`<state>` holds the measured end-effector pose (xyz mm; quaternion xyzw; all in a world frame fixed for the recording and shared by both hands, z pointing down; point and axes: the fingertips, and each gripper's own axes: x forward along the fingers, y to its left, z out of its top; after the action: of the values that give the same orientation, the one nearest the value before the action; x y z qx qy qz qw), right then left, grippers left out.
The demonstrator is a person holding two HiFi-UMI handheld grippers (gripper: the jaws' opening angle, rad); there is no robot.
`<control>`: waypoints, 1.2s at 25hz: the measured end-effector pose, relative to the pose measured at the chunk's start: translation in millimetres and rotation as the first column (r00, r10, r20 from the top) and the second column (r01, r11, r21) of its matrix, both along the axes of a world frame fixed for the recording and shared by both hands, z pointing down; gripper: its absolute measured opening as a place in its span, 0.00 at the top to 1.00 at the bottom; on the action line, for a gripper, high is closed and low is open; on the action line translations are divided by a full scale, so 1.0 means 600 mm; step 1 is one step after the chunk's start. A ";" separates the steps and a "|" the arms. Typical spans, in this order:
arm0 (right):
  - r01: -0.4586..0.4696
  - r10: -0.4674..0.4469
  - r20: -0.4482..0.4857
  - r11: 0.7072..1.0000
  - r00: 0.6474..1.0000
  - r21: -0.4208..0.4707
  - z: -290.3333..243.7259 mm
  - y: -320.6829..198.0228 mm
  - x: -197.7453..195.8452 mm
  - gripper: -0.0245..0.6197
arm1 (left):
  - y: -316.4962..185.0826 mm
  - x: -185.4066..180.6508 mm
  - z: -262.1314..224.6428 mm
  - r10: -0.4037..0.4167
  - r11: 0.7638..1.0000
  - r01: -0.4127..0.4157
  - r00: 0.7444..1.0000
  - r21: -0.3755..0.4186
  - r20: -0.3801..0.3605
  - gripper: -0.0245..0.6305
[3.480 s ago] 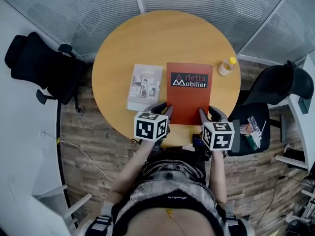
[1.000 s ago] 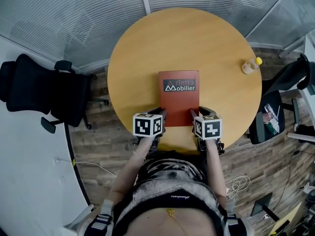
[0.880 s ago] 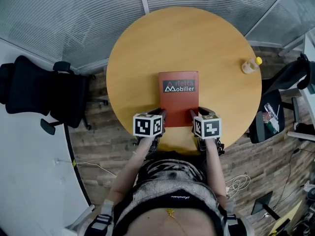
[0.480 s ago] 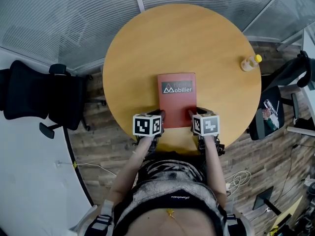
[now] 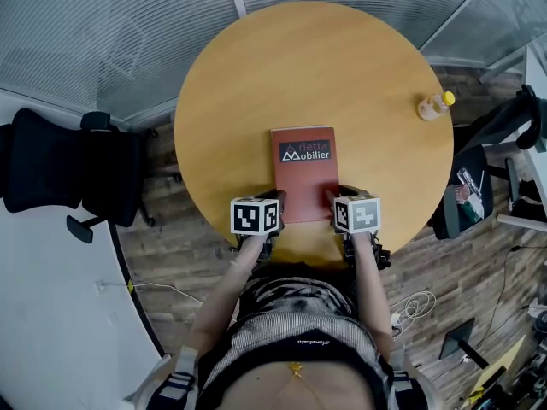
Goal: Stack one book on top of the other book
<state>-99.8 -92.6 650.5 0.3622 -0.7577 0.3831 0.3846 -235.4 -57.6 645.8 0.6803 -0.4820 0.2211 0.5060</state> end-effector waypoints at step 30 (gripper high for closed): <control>0.017 -0.023 0.036 0.990 0.999 0.139 -0.034 0.004 0.009 0.74 | 0.001 -0.015 -0.024 -0.017 0.990 0.013 0.999 0.138 0.031 0.77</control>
<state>-94.3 -90.0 630.2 0.3730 -0.7932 0.3325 0.3480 -244.3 -56.9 631.2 0.7061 -0.5095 0.1945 0.4516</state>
